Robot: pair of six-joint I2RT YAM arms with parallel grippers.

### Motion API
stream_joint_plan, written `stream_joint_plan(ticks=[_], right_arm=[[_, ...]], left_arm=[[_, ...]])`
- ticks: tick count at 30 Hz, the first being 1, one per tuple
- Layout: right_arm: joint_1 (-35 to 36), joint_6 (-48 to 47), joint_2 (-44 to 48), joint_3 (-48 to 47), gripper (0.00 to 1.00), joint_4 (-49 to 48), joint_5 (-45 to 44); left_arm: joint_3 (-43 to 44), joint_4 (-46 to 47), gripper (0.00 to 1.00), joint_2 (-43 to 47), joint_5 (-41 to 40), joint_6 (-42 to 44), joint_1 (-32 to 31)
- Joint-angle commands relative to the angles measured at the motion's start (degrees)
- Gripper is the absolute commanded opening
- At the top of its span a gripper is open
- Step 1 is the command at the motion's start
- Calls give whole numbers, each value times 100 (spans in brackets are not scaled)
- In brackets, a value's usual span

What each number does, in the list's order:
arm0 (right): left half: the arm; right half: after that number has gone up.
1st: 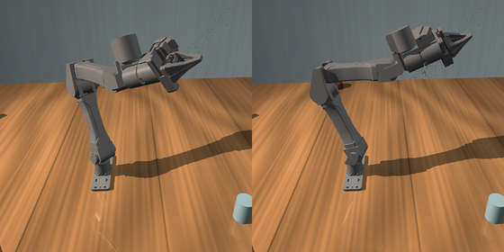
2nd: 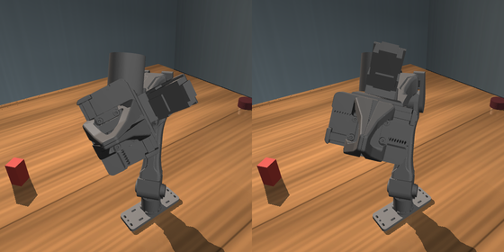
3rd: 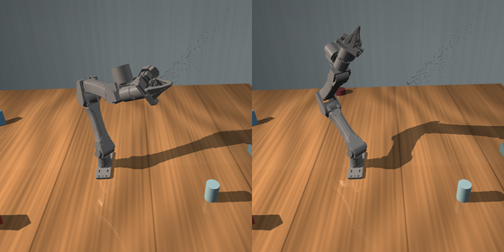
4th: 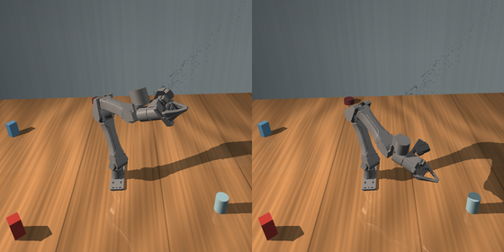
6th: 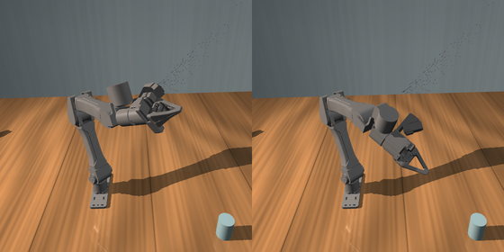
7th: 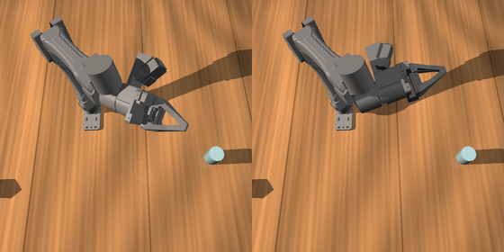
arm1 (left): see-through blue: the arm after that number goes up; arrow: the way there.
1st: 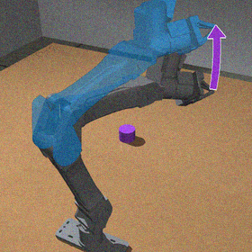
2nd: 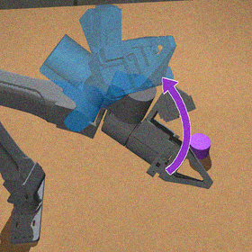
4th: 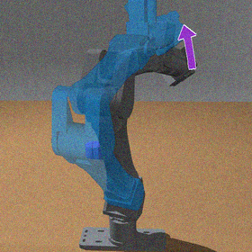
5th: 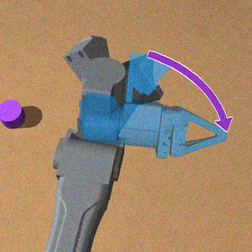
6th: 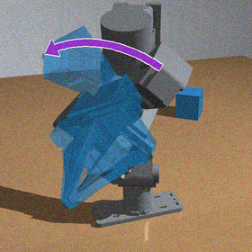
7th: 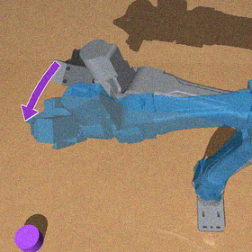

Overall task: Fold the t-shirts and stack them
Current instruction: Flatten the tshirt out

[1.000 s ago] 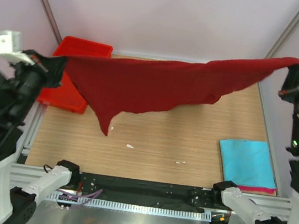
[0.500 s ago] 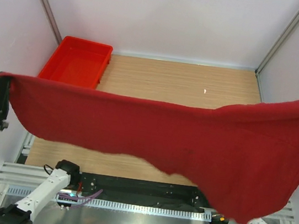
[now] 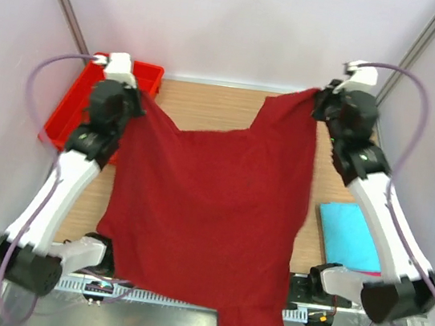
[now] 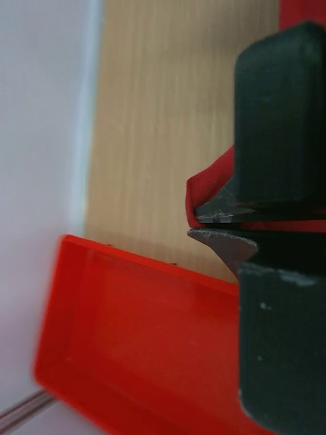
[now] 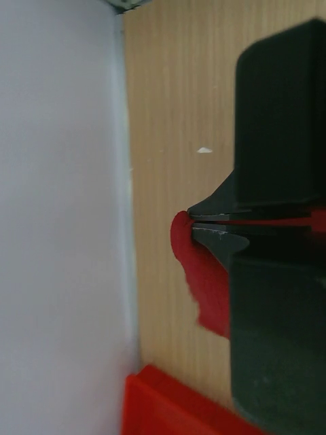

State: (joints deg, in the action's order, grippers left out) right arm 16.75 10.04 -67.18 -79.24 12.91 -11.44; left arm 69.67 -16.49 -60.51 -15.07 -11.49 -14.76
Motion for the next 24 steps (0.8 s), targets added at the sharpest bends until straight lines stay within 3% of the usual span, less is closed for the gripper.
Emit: stream_joint_plan(ticks=[1, 5, 10, 15, 24], right_arm=[[-32, -310, -398, 435, 1, -1147, -507], [-304, -459, -1436, 665, 1, -1695, -456], [-682, -582, -2650, -2, 1, -1721, -271], [-735, -933, -3765, -925, 1, -1327, 19], [-937, -987, -4014, -1260, 1, -1062, 160]], left_arm=[[-567, 1577, 0, -722, -260, 42, 271], [-561, 2369, 0, -2287, -251, -204, 395], [485, 2353, 0, -4333, 239, -196, 430], [1179, 2203, 0, -5110, 224, -205, 457], [1576, 1834, 0, -5427, -66, -249, 615]])
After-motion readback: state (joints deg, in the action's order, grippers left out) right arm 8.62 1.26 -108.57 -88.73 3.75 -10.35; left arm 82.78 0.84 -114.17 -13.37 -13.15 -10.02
